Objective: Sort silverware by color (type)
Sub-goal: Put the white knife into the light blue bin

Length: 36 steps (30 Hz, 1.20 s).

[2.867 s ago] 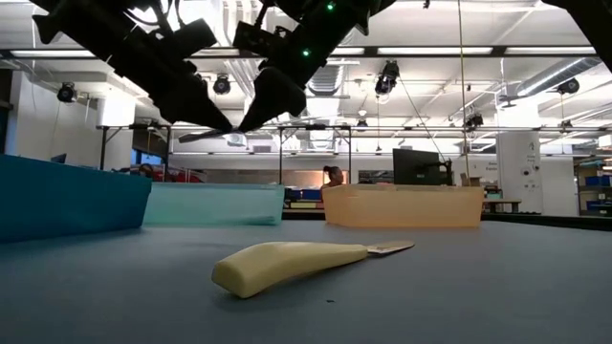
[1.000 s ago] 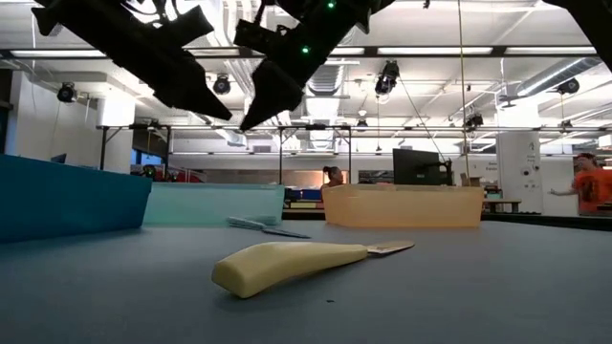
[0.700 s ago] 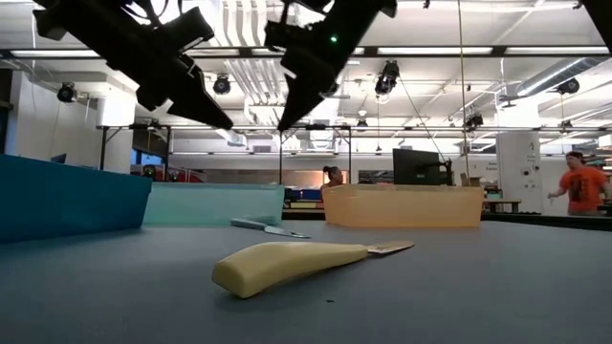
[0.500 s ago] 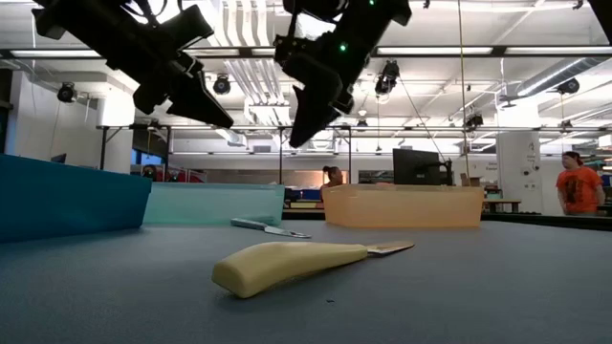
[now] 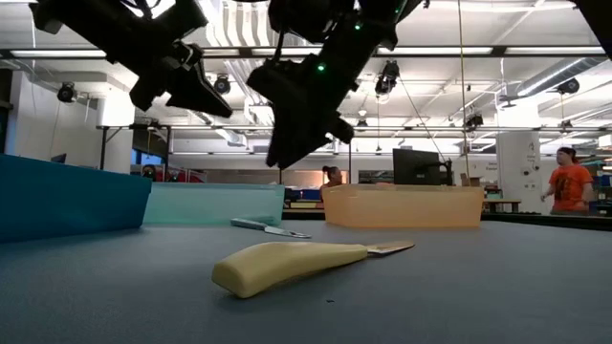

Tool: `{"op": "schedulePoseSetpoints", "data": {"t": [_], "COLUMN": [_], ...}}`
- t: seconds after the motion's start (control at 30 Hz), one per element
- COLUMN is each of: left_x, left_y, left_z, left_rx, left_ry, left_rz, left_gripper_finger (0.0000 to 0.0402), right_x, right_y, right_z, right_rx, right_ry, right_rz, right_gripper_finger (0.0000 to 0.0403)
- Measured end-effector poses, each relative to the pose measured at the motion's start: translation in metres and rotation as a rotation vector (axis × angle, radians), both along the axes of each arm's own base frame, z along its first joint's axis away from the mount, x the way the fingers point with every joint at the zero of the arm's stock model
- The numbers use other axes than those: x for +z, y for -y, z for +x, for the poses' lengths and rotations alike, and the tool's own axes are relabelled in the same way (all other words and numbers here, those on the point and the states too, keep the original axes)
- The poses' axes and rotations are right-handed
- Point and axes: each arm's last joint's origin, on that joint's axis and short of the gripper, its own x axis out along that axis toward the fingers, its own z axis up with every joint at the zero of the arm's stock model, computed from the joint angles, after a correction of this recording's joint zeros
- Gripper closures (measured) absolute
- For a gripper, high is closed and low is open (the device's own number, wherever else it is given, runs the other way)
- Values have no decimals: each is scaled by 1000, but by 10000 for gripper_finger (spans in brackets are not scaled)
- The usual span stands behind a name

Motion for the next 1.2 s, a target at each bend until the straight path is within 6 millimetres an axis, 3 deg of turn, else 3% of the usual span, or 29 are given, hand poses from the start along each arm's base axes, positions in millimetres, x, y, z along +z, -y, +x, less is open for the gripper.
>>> {"op": "schedulePoseSetpoints", "data": {"t": [0.23, 0.47, 0.93, 1.2], "left_x": [20, 39, 52, 49], "left_y": [-3, -6, -8, -8], "left_z": [-11, -25, -32, -31], "left_rx": [-8, 3, 25, 24], "left_ry": [64, 160, 232, 218], "left_rz": [50, 36, 44, 44], "left_gripper_finger": [402, 401, 401, 401], "right_x": [-15, -40, -87, -91], "right_y": [3, 9, 6, 3], "right_z": [13, 23, 35, 36], "right_rx": [-44, -88, -111, -100], "right_ry": [67, 56, 20, 14], "right_rz": [25, 5, -94, -90], "right_gripper_finger": [242, 217, 220, 240]}}
